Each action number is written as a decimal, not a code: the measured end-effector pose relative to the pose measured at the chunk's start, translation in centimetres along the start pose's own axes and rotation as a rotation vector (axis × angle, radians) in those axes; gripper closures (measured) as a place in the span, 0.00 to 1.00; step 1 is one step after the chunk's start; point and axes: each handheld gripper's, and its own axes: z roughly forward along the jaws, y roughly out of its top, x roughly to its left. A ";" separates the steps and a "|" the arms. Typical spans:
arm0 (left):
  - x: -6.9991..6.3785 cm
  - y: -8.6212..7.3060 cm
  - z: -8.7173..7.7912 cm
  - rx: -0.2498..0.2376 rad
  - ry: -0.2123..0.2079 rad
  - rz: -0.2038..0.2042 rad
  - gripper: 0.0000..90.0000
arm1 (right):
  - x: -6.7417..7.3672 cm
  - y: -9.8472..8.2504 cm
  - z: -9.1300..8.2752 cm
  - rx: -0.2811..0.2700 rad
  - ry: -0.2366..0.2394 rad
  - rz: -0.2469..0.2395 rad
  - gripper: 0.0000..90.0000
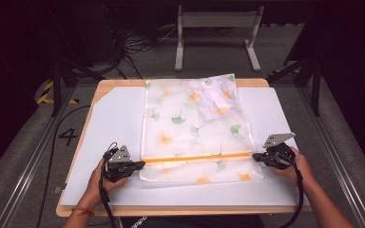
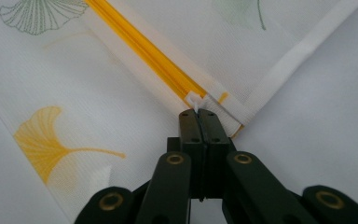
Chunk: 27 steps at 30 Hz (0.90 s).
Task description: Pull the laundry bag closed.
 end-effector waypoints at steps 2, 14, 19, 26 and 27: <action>0.0 -0.2 -0.5 -0.015 0.015 -0.001 1.00 | 0.0 -0.1 -0.3 -0.034 -0.015 0.008 0.94; 0.1 -2.2 -4.5 -0.115 0.178 -0.013 0.75 | 1.6 -2.2 -1.1 -0.145 -0.089 0.016 0.50; 0.4 -3.0 -4.5 -0.084 0.213 -0.033 0.47 | 2.1 -3.3 -1.3 -0.168 -0.116 0.018 0.40; 0.8 -3.2 -4.3 -0.073 0.223 -0.087 0.19 | 1.8 -4.7 -1.5 -0.198 -0.165 0.050 0.26; 0.7 -3.1 -4.3 -0.065 0.216 -0.085 0.19 | 1.8 -4.7 -1.6 -0.203 -0.164 0.057 0.25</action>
